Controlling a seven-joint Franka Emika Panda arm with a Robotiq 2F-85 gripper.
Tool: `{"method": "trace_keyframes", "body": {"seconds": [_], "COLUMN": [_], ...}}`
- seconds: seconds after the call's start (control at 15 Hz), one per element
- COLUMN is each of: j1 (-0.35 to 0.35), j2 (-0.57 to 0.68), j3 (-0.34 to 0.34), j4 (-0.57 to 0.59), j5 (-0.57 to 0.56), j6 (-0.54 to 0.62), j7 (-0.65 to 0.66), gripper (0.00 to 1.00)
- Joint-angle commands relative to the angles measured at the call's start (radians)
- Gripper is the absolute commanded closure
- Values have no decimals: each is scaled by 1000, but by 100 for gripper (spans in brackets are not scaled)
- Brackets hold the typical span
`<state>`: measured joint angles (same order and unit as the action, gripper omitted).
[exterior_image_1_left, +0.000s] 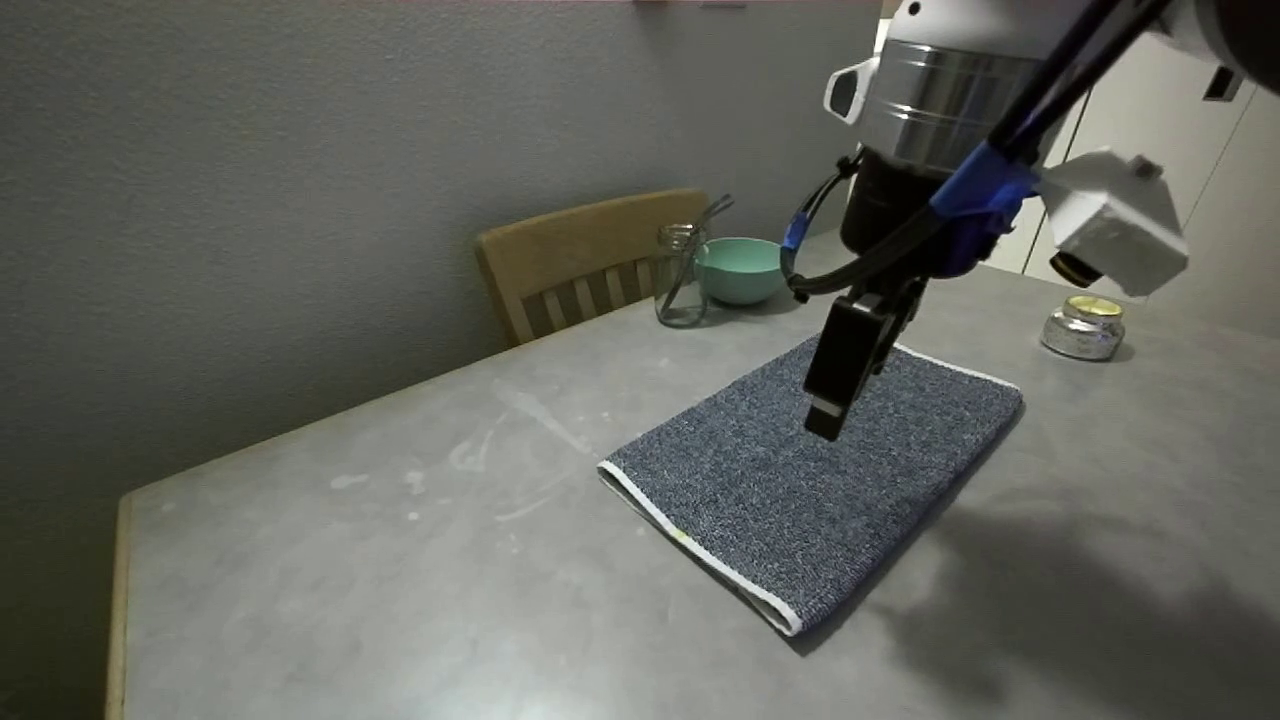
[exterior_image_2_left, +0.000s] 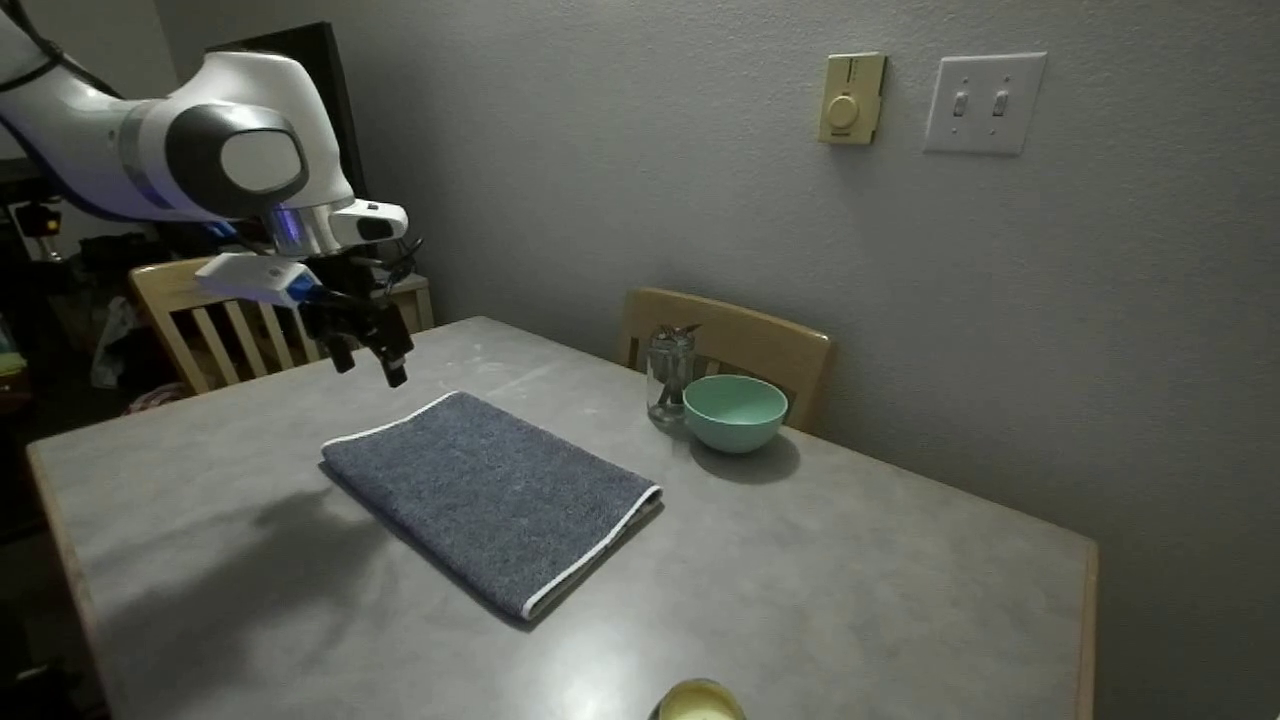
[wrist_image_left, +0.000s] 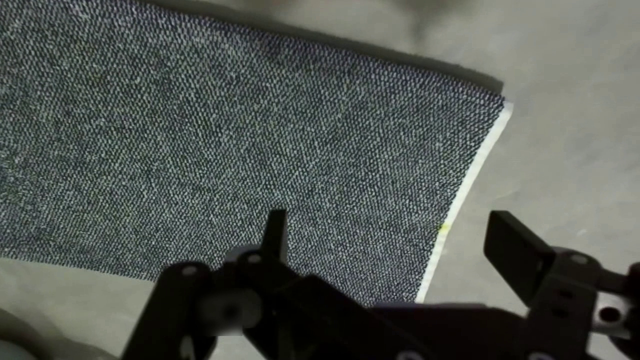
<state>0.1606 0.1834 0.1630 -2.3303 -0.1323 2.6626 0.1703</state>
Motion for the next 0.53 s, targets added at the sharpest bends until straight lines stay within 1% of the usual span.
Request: {"method": "trace_keyframes", "body": {"seconds": [0.0,0.07,0.2,0.47], "j1": [31,41,59,96], "j2": [16,47,107,235], "j3": [-25,-28,-23,-20], "j4": [11,34,88,213], "j5": [-24,-21,18,74], "j6": [11,41,29,-21], "j7": [55,99,162,200], "gripper": [0,0,0,0]}}
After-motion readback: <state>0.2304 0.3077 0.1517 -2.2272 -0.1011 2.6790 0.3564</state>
